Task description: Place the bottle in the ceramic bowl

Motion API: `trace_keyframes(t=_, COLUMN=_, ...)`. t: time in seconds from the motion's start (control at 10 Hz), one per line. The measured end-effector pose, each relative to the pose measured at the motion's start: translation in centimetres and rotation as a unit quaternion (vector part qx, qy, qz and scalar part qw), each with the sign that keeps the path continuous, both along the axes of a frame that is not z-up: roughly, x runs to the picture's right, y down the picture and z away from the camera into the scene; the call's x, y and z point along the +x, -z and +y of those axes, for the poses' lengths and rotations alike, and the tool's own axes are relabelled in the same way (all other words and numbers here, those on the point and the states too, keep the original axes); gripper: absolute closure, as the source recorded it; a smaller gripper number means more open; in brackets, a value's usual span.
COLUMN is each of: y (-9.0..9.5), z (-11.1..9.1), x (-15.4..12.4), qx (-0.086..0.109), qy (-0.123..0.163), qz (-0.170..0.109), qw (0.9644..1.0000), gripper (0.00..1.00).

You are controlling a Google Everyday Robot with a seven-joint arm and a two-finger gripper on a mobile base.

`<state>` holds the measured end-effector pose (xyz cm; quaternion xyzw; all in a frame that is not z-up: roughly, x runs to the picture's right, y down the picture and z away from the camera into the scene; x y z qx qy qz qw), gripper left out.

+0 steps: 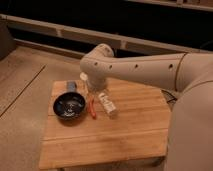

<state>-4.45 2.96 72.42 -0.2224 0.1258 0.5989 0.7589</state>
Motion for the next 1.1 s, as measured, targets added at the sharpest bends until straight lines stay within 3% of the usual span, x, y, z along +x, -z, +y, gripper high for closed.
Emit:
trace_keyframes(t=0.2, y=-0.8, z=-0.2, x=0.3, qx=-0.003, qy=-0.001, qz=0.002, qw=1.0, gripper=0.35)
trace_keyframes(t=0.7, y=-6.2, z=-2.0, x=6.4, qx=-0.011, qy=-0.022, qz=0.014, qw=0.9996, gripper=0.35)
trace_keyframes(t=0.9, y=-8.0, z=-1.7, x=6.7, qx=-0.021, qy=-0.029, qz=-0.001, qw=0.9994, gripper=0.35)
trace_keyframes(t=1.1, y=-9.7, z=-0.6, x=6.3, qx=-0.04, qy=-0.017, qz=-0.01, qw=0.999, gripper=0.35)
